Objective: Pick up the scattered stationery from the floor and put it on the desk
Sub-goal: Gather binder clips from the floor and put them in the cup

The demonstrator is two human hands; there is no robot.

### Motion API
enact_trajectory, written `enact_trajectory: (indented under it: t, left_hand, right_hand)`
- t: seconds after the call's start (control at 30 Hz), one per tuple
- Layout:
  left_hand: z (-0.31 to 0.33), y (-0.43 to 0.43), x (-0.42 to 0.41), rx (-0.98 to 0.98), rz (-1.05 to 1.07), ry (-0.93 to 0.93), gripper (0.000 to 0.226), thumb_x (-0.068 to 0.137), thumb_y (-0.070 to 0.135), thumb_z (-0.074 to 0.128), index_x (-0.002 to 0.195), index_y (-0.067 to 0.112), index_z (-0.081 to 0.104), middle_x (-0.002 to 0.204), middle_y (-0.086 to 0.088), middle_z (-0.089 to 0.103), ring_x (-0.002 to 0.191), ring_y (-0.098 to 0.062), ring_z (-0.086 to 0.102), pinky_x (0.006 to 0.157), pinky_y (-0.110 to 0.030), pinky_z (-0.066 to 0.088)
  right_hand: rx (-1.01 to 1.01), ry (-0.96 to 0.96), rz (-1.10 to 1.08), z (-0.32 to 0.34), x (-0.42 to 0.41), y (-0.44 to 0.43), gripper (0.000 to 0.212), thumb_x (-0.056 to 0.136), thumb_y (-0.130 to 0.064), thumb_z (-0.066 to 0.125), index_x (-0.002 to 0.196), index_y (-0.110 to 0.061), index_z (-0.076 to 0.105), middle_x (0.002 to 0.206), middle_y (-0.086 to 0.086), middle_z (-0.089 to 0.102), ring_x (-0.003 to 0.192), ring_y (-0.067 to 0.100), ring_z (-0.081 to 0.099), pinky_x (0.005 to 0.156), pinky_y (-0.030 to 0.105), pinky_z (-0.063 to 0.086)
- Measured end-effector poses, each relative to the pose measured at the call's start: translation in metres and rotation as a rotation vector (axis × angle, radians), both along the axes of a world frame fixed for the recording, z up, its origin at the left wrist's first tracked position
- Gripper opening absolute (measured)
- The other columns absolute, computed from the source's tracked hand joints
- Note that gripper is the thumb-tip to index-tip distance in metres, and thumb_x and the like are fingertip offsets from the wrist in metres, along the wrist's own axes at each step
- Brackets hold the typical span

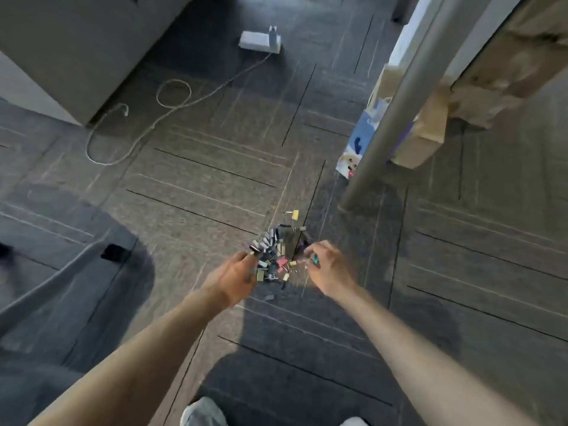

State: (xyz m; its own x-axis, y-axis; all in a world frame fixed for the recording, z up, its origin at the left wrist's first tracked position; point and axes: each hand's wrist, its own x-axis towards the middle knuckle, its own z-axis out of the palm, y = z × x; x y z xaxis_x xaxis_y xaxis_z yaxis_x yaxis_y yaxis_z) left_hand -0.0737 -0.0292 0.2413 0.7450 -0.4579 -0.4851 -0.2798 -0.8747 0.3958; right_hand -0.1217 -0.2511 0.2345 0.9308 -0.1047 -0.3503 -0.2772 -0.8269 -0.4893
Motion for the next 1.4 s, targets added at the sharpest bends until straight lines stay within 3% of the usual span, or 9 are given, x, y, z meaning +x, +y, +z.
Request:
enact_trajectory:
  t: [0.23,0.37,0.53,0.8,0.97,1.1,1.2,1.3,1.4]
  left_hand:
    - [-0.22,-0.003,0.015,0.143,-0.555,-0.173,0.094,0.075,0.068,0.056,0.148,0.021,0.021,0.154,-0.007,0.012,0.141,-0.027,0.015,0.112,-0.045,0.028]
    - [-0.275,0.001,0.013,-0.016,-0.649,-0.443,0.086,0.075,0.077,0.042,0.143,0.023,0.035,0.151,-0.005,0.028,0.136,-0.025,0.029,0.109,-0.041,0.029]
    - [-0.283,0.003,0.014,-0.267,-0.59,-0.546,0.044,0.088,0.05,0.051,0.123,0.023,0.051,0.135,-0.002,0.046,0.122,-0.022,0.043,0.099,-0.038,0.042]
    - [-0.263,0.012,0.012,-0.18,-0.076,-0.441,0.096,0.061,0.071,0.067,0.134,0.015,0.04,0.134,-0.004,0.036,0.122,-0.022,0.035,0.105,-0.041,0.037]
    - [-0.27,0.021,0.007,-0.142,-0.037,-0.317,0.061,0.07,0.046,0.075,0.118,0.014,0.055,0.132,-0.004,0.038,0.115,-0.02,0.042,0.099,-0.043,0.045]
    - [-0.262,0.014,0.004,-0.187,0.03,-0.268,0.044,0.078,0.029,0.074,0.117,0.019,0.056,0.116,0.0,0.047,0.104,-0.02,0.05,0.09,-0.036,0.048]
    - [-0.254,0.01,0.0,-0.31,0.309,-0.074,0.032,0.079,0.021,0.073,0.107,0.022,0.055,0.102,0.005,0.055,0.089,-0.015,0.061,0.077,-0.032,0.055]
    - [-0.246,0.008,0.0,-0.498,0.594,0.119,0.03,0.084,0.006,0.067,0.108,0.015,0.053,0.093,0.0,0.062,0.07,-0.009,0.064,0.052,-0.014,0.051]
    - [-0.248,0.014,0.002,-0.553,0.766,0.209,0.022,0.091,0.005,0.057,0.112,0.01,0.053,0.096,-0.003,0.06,0.073,-0.013,0.06,0.058,-0.023,0.053]
  right_hand:
    - [-0.191,0.1,0.095,-0.193,0.027,-0.025,0.062,0.094,-0.037,0.056,0.15,-0.024,0.032,0.153,0.01,0.026,0.138,0.029,0.031,0.11,0.038,0.035]
    - [-0.319,0.194,0.22,-0.244,0.047,-0.029,0.067,0.098,-0.055,0.041,0.154,-0.037,0.01,0.162,0.013,-0.011,0.149,0.035,-0.003,0.12,0.053,0.014]
    - [-0.348,-0.051,0.207,-0.253,0.037,-0.025,0.056,0.097,-0.047,0.048,0.147,-0.024,0.037,0.153,0.013,0.027,0.137,0.034,0.025,0.111,0.047,0.032]
    - [-0.041,-0.04,0.024,-0.233,0.027,-0.02,0.052,0.084,-0.018,0.073,0.131,-0.012,0.051,0.118,0.007,0.041,0.114,0.021,0.042,0.094,0.027,0.038]
    - [0.001,0.042,0.083,-0.228,0.01,-0.017,0.024,0.088,0.007,0.057,0.097,-0.014,0.061,0.106,-0.004,0.045,0.099,0.013,0.052,0.07,0.022,0.04]
    - [0.189,-0.024,-0.135,-0.229,0.006,-0.016,0.017,0.09,0.004,0.058,0.089,-0.011,0.065,0.094,-0.002,0.057,0.085,0.013,0.054,0.067,0.022,0.04]
    - [0.368,-0.093,-0.373,-0.234,0.007,-0.01,0.014,0.087,0.003,0.065,0.088,-0.01,0.068,0.095,0.0,0.066,0.086,0.014,0.06,0.07,0.023,0.048]
    - [0.9,-0.06,-0.722,-0.23,0.011,0.0,0.02,0.084,0.009,0.058,0.096,-0.004,0.066,0.093,0.009,0.067,0.087,0.022,0.065,0.077,0.034,0.056]
    - [1.364,-0.058,-0.964,-0.22,0.009,0.008,0.02,0.08,0.008,0.043,0.089,0.0,0.06,0.07,0.01,0.057,0.066,0.021,0.057,0.056,0.03,0.048]
